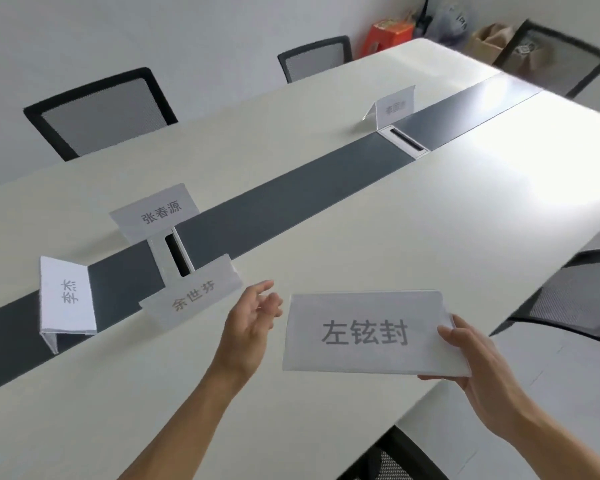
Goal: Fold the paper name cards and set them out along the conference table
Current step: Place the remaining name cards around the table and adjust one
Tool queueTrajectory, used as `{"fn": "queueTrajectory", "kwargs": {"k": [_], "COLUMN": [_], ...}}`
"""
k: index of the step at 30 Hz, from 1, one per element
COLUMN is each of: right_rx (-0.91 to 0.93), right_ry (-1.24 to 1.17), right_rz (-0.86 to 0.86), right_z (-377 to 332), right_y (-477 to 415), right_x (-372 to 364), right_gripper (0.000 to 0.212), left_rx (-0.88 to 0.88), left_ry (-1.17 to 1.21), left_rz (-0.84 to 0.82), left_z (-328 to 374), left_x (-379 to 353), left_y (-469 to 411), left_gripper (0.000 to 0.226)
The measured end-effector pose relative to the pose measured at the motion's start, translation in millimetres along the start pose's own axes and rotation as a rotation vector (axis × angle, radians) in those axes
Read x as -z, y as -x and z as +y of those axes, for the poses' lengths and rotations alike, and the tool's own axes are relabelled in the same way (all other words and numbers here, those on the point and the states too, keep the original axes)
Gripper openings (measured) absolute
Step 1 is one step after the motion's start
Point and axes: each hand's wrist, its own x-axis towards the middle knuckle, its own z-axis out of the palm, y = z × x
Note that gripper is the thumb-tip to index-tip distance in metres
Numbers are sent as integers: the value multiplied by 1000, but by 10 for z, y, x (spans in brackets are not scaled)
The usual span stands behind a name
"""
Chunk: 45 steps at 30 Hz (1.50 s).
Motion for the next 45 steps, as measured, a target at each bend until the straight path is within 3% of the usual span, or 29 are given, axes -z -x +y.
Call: {"fn": "queueTrajectory", "kwargs": {"k": [6, 10, 14, 19, 23, 28, 32, 37, 39, 42, 45], "right_rx": [45, 9, -56, -122, -163, -167, -142, -78, -64, -71, -139], "right_ry": [-115, -186, -237, -235, -285, -347, -343, -349, -376, -370, -396], "right_rz": [74, 147, 244, 317, 373, 525, 626, 693, 692, 632, 554], "right_z": [77, 309, 613, 841, 943, 1006, 820, 394, 263, 138, 61], "right_y": [677, 1224, 1725, 2061, 1936, 1508, 1162, 754, 575, 228, -224], "right_x": [858, 1576, 2319, 3093, 3570, 4180, 4796, 5561, 5789, 6109, 6418], "right_gripper": [21, 31, 24, 50, 60, 25, 24, 29, 39, 71, 47], "left_rx": [113, 149, 191, 222, 227, 235, 235, 185, 157, 131, 140], "left_ry": [206, 238, 226, 195, 126, 57, 35, 3, 4, -2, 45], "left_rz": [-238, -347, -427, -451, -473, -538, -638, -757, -778, -751, -664], "left_z": [312, 424, 446, 523, 617, 742, 1007, 1565, 1738, 1918, 2009], "left_x": [-963, -1737, -2532, -3368, -3926, -4756, -5520, -6344, -6591, -6883, -7125], "left_y": [837, 1336, 1749, 1978, 1801, 1318, 857, 315, 120, -167, -441], "left_gripper": [57, 59, 66, 68, 69, 66, 51, 61, 59, 58, 69]}}
